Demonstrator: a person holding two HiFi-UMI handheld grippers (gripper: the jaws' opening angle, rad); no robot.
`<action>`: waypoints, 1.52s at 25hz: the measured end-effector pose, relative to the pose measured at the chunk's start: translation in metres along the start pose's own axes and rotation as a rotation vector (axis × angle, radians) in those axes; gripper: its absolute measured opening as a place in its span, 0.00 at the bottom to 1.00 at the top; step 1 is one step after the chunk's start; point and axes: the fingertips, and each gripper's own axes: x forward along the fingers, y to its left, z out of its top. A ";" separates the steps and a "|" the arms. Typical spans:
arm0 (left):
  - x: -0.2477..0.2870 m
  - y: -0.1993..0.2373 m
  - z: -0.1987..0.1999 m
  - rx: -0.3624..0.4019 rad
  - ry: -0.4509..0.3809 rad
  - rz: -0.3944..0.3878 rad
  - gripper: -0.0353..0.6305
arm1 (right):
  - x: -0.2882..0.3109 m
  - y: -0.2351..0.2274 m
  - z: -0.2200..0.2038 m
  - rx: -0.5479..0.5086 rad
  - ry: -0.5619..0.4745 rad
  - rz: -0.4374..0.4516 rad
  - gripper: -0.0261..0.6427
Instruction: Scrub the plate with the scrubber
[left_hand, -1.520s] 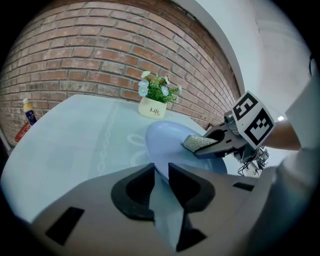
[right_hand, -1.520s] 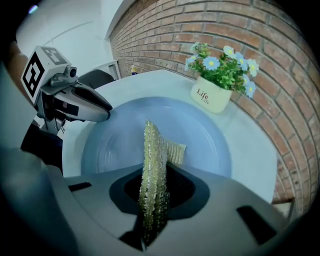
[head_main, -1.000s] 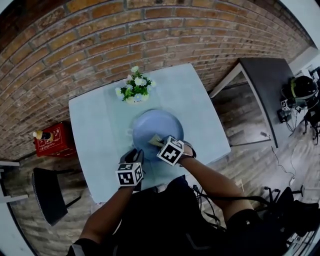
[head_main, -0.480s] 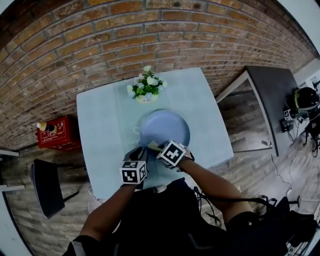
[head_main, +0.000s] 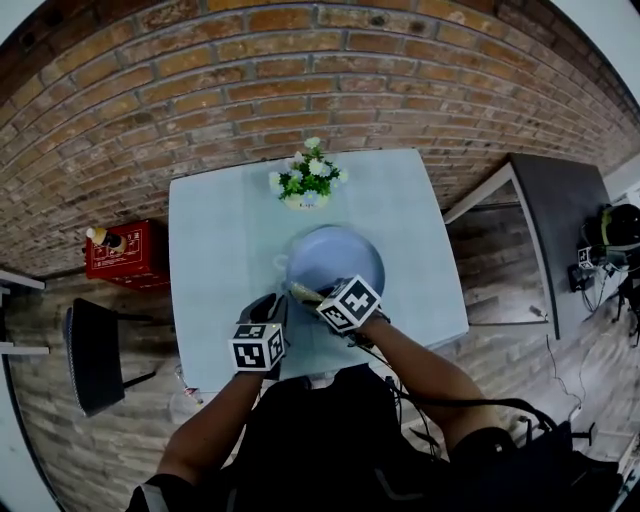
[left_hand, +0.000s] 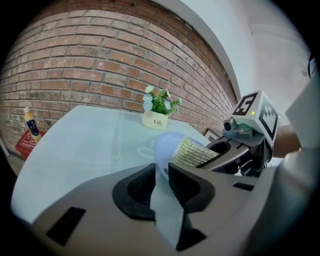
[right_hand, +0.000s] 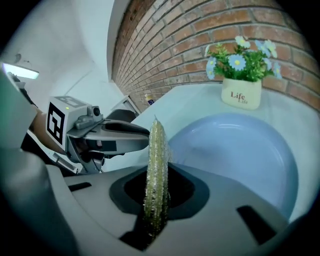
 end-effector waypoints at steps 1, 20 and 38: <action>-0.001 -0.001 0.005 -0.006 -0.014 0.002 0.19 | -0.004 -0.001 0.003 -0.002 -0.018 0.005 0.14; -0.060 -0.076 0.156 0.125 -0.428 -0.046 0.07 | -0.234 -0.052 0.096 -0.187 -0.590 -0.283 0.14; -0.115 -0.106 0.224 0.164 -0.586 0.045 0.07 | -0.341 -0.062 0.098 -0.144 -0.858 -0.495 0.14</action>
